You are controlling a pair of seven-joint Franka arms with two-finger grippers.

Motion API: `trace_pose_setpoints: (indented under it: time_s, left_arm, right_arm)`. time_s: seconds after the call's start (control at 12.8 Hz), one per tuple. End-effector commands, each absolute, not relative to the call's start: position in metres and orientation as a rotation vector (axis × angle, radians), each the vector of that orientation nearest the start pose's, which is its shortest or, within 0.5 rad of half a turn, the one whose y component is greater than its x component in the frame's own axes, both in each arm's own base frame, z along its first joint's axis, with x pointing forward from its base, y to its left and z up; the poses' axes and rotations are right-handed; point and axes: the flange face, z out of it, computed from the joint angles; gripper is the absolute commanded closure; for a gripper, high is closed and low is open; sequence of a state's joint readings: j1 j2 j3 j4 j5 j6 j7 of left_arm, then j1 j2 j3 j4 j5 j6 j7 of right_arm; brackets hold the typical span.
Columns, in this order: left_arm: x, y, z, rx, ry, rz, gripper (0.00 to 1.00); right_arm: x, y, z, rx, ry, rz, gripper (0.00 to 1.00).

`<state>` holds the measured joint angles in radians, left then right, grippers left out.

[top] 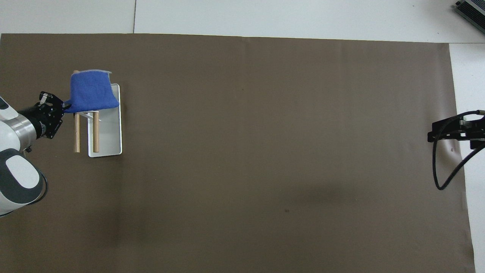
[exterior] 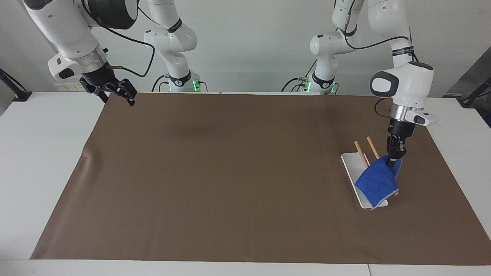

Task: Right arm passes towel to left arm to hang
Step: 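Drape the towel over the wooden sticks with the left gripper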

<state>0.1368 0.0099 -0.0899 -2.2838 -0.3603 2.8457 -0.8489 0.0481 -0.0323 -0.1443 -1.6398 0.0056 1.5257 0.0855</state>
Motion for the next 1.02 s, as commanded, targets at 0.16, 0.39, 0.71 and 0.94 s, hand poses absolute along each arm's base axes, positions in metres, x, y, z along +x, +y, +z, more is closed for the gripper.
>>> trace_pose_setpoints:
  time_s: [0.16,0.39,0.71,0.94]
  left_arm:
    - [0.550,0.054,0.406,-2.864,-1.870,-0.766,0.99]
    - [0.550,0.054,0.400,-2.866,-1.863,-0.749,0.99]
    - [0.549,0.056,0.397,-2.922,-1.729,-0.746,0.96]
    - [0.549,0.057,0.397,-2.927,-1.716,-0.746,0.33]
  right_arm:
    - [0.529,-0.053,0.607,-3.112,0.289,0.116,0.00]
    - [0.529,-0.053,0.607,-3.112,0.289,0.116,0.00]
    - [0.530,-0.053,0.607,-3.112,0.291,0.118,0.00]
    - [0.529,-0.051,0.606,-3.112,0.282,0.121,0.00]
